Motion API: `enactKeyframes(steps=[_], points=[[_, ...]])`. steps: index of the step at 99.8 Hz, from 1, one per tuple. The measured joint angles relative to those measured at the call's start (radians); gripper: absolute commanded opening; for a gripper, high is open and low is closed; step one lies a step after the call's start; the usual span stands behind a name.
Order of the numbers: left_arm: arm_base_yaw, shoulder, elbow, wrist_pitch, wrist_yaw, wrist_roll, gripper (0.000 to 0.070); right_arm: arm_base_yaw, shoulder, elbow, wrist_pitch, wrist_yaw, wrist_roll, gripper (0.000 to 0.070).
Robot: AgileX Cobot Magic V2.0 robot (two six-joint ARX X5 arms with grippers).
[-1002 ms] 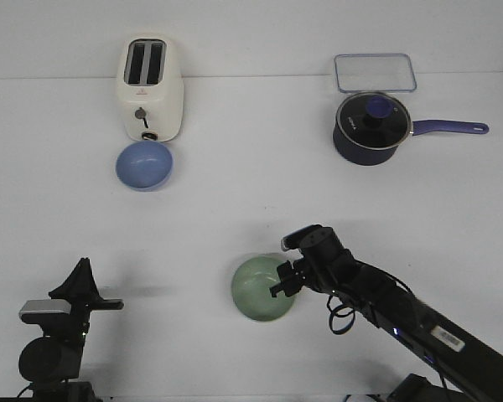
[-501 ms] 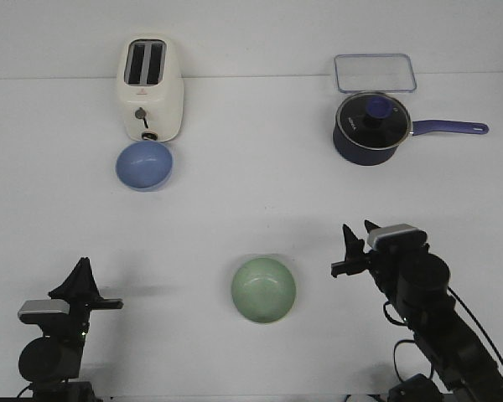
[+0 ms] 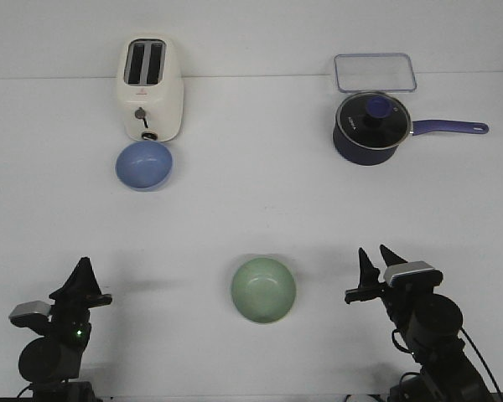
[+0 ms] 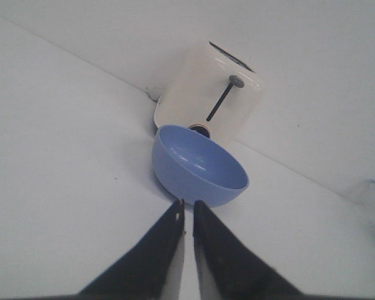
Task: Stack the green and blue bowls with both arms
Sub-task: 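Open the right gripper and withdraw it from the green bowl, then reach the left gripper to the blue bowl in front of the toaster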
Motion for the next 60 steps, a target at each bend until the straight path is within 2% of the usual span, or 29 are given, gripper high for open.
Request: enactKeyframes(steps=[17, 29, 46, 49, 52, 60], points=[[0.000, 0.061, 0.076, -0.107, 0.002, -0.040, 0.0014, -0.002, 0.002, 0.000, 0.000, 0.000, 0.000, 0.0274], [0.000, 0.177, 0.190, -0.107, 0.038, -0.043, 0.0014, -0.002, 0.002, 0.000, 0.000, 0.000, 0.000, 0.0274], [0.000, 0.451, 0.380, -0.133, 0.095, 0.019, 0.0024, -0.002, 0.002, 0.000, -0.001, 0.000, -0.001, 0.0274], [0.000, 0.508, 0.416, -0.147, 0.098, 0.035, 0.0051, -0.002, 0.002, 0.000, 0.000, 0.000, -0.001, 0.0274], [0.000, 0.566, 0.451, -0.161, 0.099, 0.049, 0.0109, -0.002, 0.002, 0.000, -0.001, 0.000, -0.001, 0.0274], [0.000, 0.726, 0.549, -0.182, 0.105, 0.087, 0.0358, -0.002, 0.002, 0.000, -0.001, -0.002, 0.000, 0.0274]])
